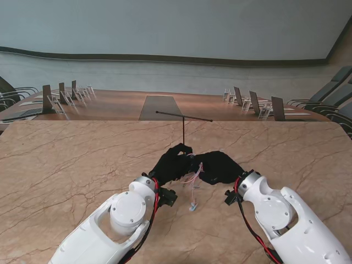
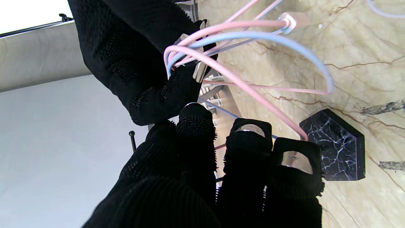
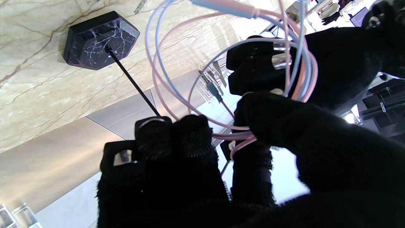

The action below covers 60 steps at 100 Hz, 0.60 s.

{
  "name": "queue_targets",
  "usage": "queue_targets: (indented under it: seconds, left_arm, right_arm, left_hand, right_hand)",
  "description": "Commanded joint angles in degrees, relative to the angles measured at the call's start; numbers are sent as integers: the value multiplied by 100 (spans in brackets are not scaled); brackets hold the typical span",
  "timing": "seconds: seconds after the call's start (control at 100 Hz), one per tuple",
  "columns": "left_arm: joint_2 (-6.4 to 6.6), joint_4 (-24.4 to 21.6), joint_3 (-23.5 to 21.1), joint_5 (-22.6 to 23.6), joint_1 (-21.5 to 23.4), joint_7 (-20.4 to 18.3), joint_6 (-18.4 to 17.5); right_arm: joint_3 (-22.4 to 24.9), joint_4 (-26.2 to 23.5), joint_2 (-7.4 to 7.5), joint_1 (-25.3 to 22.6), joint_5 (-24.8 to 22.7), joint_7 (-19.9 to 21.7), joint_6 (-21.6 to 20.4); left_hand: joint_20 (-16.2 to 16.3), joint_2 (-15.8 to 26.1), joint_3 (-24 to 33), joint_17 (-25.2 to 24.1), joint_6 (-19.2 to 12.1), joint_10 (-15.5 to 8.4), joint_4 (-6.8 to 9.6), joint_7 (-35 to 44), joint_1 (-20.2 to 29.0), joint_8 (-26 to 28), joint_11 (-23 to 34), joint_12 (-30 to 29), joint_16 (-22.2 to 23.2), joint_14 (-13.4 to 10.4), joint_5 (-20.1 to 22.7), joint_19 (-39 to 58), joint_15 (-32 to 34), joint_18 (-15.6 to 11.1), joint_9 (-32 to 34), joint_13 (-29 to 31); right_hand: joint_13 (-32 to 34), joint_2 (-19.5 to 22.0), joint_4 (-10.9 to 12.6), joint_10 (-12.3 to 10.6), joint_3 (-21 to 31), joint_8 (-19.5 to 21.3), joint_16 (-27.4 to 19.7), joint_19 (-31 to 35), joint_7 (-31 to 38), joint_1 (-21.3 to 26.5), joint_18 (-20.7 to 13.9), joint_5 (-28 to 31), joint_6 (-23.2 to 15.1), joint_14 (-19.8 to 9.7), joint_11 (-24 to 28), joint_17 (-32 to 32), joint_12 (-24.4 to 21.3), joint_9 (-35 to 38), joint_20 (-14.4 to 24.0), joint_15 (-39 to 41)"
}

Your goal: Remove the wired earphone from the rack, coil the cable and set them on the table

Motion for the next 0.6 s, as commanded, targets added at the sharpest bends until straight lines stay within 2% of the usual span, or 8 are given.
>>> queue_targets:
  seconds: [0.0,0.23,0.39,0.59]
  left_arm:
    - [-20,-34,37,45,58,-101,-4]
    - [-19,85,-23,161,97,-28,-74]
    - [24,128,-42,134,106,-183,-84]
    - [107,151,-48,196,95,-449,-75]
  right_arm:
    - [31,-71,-47,-40,-39,-11,-59]
    - [225,-142,-50,-143,-142,-80,-99]
    - [265,-143,-52,-137,-157,-95,-121]
    - [264,-124,-49,-92,-148,-80,-153]
  left_hand:
    - [-74,4,17,-12,-591,-68,-163,1362,337,266,-97,-45,-45,115,529,574,-7,63,77,47]
    - [-82,-72,-14,-84,-561,4,-144,1384,337,220,-135,-94,-62,145,594,503,-83,77,95,16]
    - [-92,-46,75,-420,-561,140,-120,1374,337,225,-259,-129,-79,140,576,257,-278,40,-121,-278]
    - [22,-111,205,-729,-612,178,-128,1354,337,290,-320,-99,-35,62,567,30,-415,-80,-367,-572]
  right_hand:
    - [391,312,427,699,632,218,-65,85,849,236,-673,585,-870,559,260,77,-52,98,-138,572]
    - [394,324,438,703,637,212,-60,89,854,232,-671,598,-862,559,267,85,-57,102,-138,577]
    - [394,335,445,703,627,210,-58,87,855,235,-673,598,-862,559,268,81,-58,101,-139,577]
    - [390,346,450,705,617,210,-58,85,856,236,-671,598,-861,561,267,76,-58,96,-139,574]
